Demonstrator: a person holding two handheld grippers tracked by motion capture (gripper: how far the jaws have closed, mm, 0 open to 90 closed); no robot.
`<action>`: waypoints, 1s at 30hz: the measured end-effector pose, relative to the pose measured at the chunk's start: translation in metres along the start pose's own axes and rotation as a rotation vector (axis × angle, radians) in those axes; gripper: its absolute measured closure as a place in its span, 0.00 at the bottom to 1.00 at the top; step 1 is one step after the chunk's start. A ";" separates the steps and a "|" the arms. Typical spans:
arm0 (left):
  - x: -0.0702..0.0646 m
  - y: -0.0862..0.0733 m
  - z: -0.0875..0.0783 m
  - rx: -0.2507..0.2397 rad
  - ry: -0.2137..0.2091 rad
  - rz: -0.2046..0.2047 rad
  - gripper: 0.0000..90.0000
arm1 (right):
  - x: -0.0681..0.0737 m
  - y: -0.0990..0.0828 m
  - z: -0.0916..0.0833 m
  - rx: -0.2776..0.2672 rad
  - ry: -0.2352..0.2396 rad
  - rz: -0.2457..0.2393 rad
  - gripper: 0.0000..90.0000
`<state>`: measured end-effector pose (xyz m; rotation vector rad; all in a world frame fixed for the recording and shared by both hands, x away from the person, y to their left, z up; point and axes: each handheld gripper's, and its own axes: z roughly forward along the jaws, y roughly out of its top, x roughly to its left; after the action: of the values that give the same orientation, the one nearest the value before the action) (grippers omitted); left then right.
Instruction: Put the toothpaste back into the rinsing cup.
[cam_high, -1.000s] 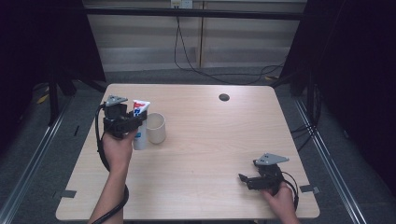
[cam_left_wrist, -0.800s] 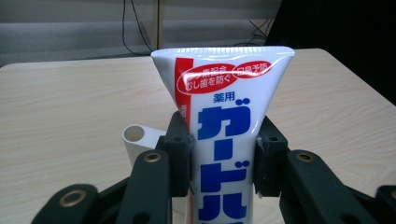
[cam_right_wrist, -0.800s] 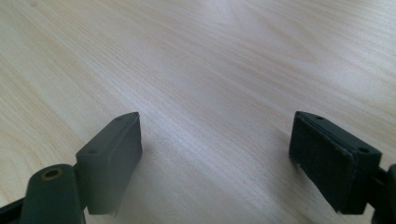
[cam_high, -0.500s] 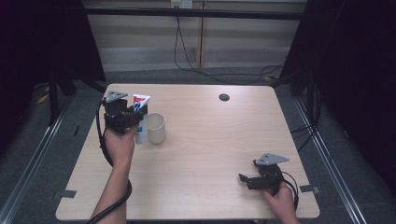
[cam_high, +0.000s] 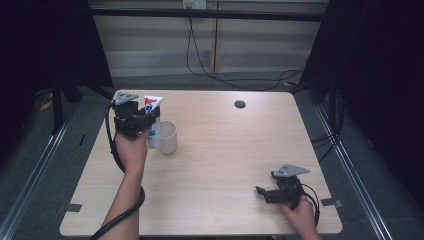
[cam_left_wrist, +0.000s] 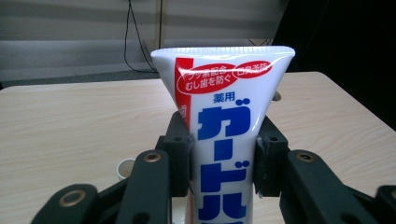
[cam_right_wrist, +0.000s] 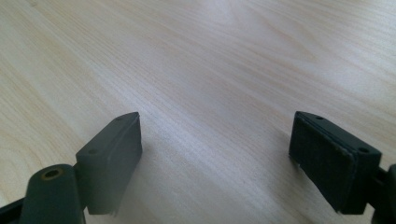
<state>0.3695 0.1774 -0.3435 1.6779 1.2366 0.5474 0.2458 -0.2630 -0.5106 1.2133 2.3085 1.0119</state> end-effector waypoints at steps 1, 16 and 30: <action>0.000 0.000 0.001 -0.002 0.000 0.002 0.72 | 0.000 0.000 0.000 0.002 -0.001 0.002 0.18; 0.000 0.006 0.009 -0.031 0.001 -0.003 0.72 | 0.000 0.000 0.000 0.001 0.000 0.001 0.18; 0.002 0.006 0.020 -0.057 -0.002 0.003 0.72 | 0.000 0.000 0.000 0.001 -0.001 0.000 0.18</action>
<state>0.3888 0.1708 -0.3476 1.6323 1.2069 0.5776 0.2457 -0.2630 -0.5106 1.2143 2.3083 1.0110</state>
